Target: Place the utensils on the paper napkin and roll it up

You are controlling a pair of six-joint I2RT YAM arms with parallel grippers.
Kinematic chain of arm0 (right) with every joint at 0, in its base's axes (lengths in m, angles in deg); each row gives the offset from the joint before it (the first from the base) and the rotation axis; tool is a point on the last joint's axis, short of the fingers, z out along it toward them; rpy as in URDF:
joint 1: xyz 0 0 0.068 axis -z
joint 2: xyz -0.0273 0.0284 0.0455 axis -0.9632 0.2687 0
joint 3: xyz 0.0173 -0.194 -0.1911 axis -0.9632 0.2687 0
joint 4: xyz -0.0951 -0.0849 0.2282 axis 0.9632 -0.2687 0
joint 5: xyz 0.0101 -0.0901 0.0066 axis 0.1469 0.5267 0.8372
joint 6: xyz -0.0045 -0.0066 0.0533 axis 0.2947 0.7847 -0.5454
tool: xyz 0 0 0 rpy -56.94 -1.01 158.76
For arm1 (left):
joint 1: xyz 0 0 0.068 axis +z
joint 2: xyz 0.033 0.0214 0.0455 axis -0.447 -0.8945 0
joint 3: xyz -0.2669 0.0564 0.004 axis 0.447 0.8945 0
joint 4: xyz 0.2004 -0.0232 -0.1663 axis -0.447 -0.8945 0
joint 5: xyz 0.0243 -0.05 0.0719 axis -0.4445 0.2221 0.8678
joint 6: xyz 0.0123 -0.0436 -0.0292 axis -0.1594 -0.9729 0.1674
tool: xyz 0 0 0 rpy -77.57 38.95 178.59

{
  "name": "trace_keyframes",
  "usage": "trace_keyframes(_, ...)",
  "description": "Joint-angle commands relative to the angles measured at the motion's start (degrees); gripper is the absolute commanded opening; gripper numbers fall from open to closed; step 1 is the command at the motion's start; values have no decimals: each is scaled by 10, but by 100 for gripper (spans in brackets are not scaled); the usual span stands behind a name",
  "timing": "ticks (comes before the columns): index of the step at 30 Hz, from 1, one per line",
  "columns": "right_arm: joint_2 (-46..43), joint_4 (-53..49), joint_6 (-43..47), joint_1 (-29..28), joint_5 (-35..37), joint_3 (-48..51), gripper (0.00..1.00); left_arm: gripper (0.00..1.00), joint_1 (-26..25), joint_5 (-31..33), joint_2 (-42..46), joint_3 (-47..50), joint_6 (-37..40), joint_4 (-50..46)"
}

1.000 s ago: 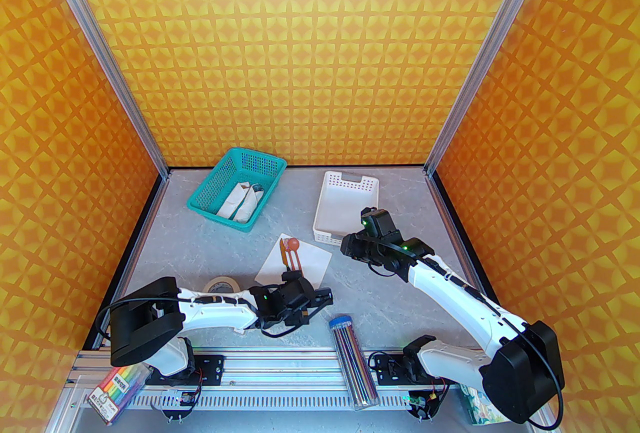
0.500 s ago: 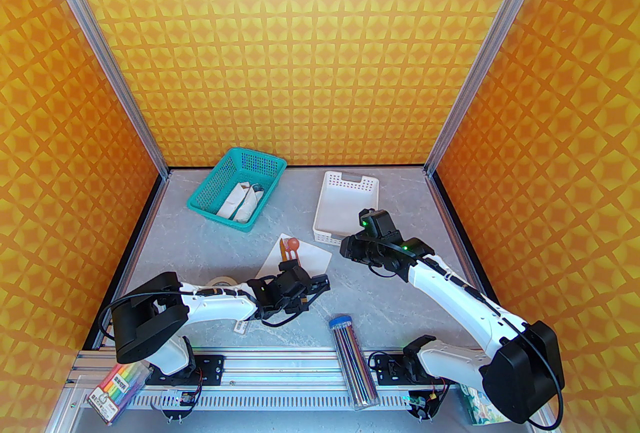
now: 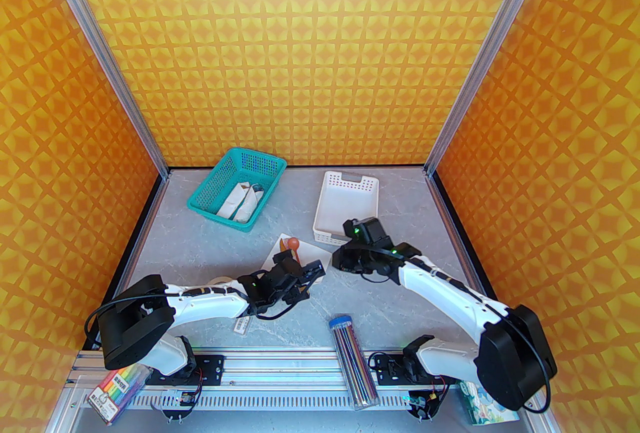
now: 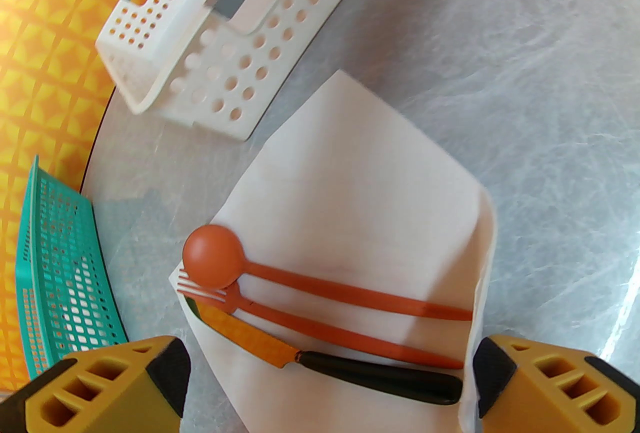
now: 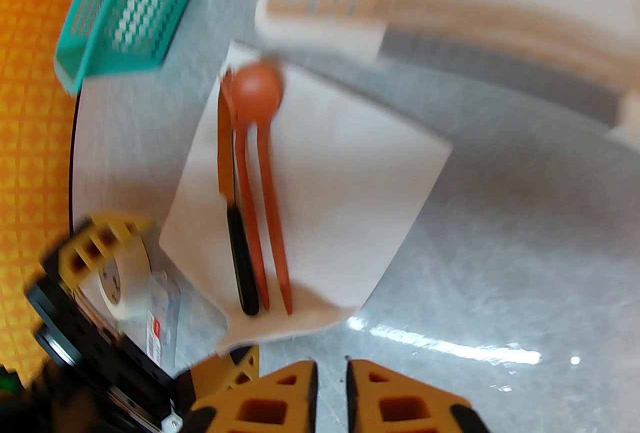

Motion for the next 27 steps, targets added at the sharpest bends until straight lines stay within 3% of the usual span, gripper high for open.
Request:
trace_keyframes(1,14,45,-13,-27,-17,19,13,99,9,-10,11,12,-24,11)
trace_keyframes(12,43,176,-76,-81,-42,94,1,99,46,-53,16,25,-64,28)
trace_keyframes(27,116,246,-95,-111,-17,84,0,99,62,-69,13,36,-80,43)
